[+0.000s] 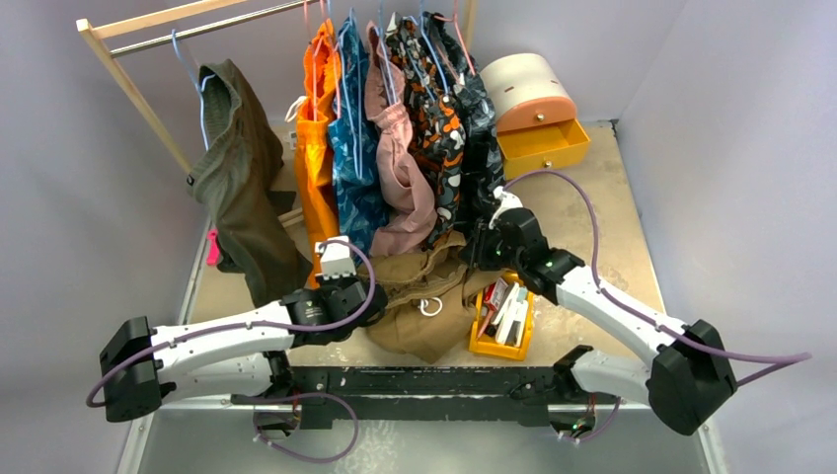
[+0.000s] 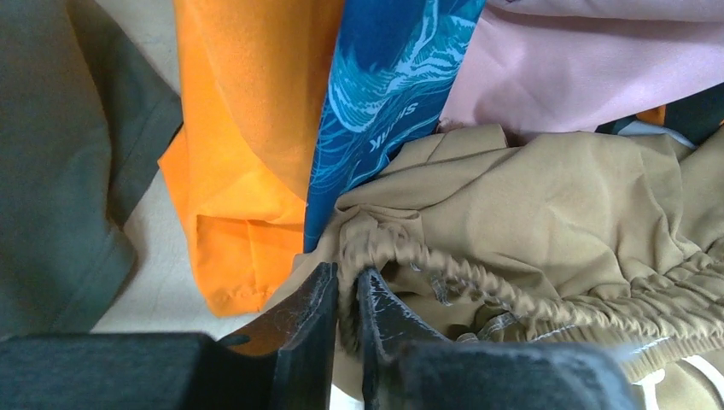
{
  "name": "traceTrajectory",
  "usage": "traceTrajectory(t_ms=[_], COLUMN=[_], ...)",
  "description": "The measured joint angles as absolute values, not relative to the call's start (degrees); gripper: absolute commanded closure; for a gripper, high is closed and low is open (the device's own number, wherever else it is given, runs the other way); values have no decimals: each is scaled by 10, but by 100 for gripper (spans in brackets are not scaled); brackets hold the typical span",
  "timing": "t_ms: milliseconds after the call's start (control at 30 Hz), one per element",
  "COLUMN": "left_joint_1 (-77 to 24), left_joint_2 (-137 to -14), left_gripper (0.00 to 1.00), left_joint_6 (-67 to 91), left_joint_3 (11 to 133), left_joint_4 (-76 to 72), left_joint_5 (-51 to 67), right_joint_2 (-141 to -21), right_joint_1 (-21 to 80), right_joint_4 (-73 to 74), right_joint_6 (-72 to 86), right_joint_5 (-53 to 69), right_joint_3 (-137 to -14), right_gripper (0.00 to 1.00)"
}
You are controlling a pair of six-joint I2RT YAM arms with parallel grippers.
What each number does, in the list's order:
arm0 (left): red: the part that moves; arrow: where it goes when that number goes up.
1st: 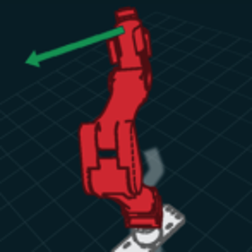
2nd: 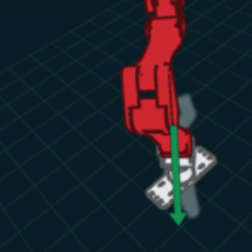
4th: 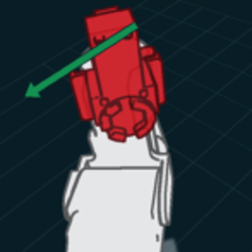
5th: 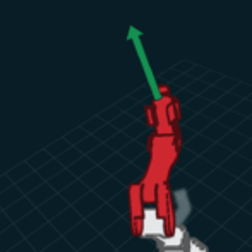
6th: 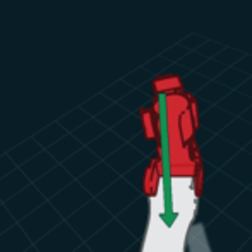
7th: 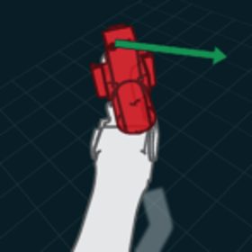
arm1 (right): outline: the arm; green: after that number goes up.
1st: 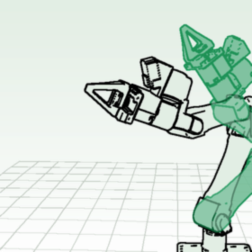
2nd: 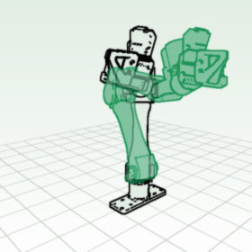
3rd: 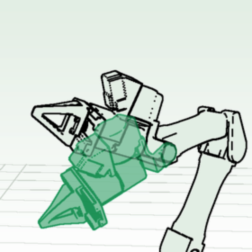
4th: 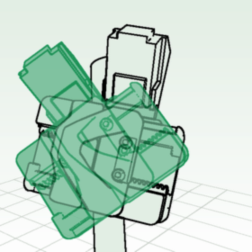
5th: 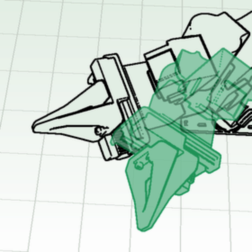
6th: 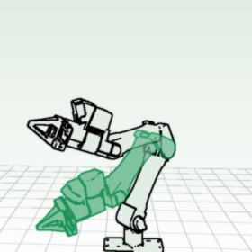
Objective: Place the shorts on the hanger
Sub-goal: Adjust the shorts at the center of the board, then pick up the hanger from the clothesline.
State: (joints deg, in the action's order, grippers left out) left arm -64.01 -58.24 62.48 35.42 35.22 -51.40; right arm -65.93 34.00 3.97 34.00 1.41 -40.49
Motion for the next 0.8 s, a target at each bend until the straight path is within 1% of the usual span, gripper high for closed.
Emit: traceTrajectory(t_ms=[67,133,233,333,500,600,700,800], left_joint_1=[-640,-640,-640,-640,-640,-639,-639,-639], left_joint_2=[-582,-575,-549,-524,-502,-499,-498,-497], left_gripper=[73,68,65,64,62,62,62,62], left_joint_6=[628,630,630,630,630,629,629,628], left_joint_3=[354,352,349,349,349,349,349,349], left_joint_4=[352,352,354,356,366,372,374,375], left_joint_5=[-513,-510,-507,-505,-501,-500,-499,-499], right_joint_2=[-654,-641,-608,-572,-512,-488,-491,-526], right_joint_1=[340,340,340,340,340,340,340,349], right_joint_4=[42,48,69,106,148,161,158,148], right_joint_6=[343,343,340,331,296,272,253,240], right_joint_5=[15,16,14,10,26,49,83,101], right_joint_3=[-405,-405,-406,-426,-495,-558,-638,-723], right_gripper=[46,40,36,36,36,39,44,45])
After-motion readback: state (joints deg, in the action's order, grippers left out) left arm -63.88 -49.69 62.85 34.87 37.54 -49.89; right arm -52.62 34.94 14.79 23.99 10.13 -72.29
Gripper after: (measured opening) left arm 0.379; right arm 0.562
